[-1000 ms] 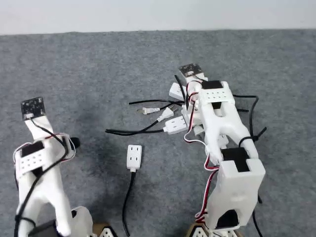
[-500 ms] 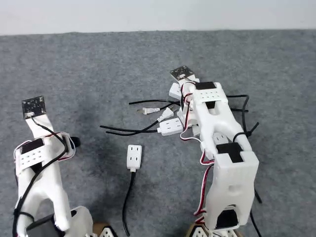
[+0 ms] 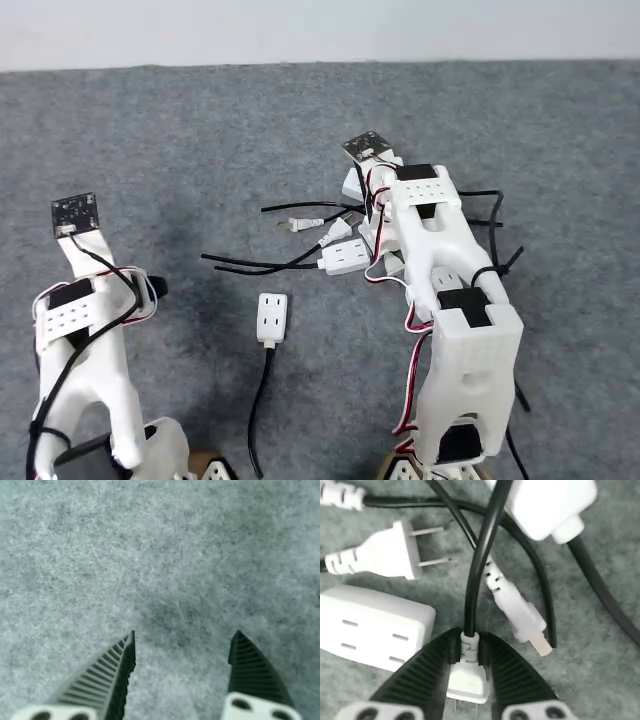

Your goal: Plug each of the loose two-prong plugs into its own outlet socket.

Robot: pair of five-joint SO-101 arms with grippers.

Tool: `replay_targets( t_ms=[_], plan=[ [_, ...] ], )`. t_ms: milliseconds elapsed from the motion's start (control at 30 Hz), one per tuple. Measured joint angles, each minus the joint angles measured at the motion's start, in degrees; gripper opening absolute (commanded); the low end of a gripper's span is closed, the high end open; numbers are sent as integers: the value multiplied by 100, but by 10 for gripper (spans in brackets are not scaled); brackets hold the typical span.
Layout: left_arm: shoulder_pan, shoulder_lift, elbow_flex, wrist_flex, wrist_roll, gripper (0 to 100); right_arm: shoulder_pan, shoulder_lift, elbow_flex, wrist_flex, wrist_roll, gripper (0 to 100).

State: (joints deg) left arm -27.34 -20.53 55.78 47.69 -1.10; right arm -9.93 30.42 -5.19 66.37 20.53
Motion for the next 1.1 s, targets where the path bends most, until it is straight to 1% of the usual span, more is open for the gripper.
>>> replay_targets(
  t_ms=[100,233,300,433,667,700,767,867,900,967,1100],
  plan=[
    [18,0,0,0,0,284,0,0,0,0,0,140],
    [18,0,0,0,0,284,-62,0,0,0,26,141],
    [18,0,0,0,0,284,-88,0,0,0,44,110],
    [18,0,0,0,0,284,-97,26,-9,0,220,2],
    [26,0,0,0,0,279,-88,149,-114,53,281,8],
    [53,0,0,0,0,263,-88,141,-123,141,281,8],
    [158,0,0,0,-26,198,-88,35,-114,352,264,8],
    [290,0,0,0,-255,41,-114,-369,-105,703,62,8],
    [325,0,0,0,-316,3,-123,-589,-105,809,-9,8],
    [352,18,0,0,-404,22,-123,-1073,-105,1046,-141,8],
    [325,18,0,0,-448,10,-167,-2092,-105,1468,-396,8]
  ],
)
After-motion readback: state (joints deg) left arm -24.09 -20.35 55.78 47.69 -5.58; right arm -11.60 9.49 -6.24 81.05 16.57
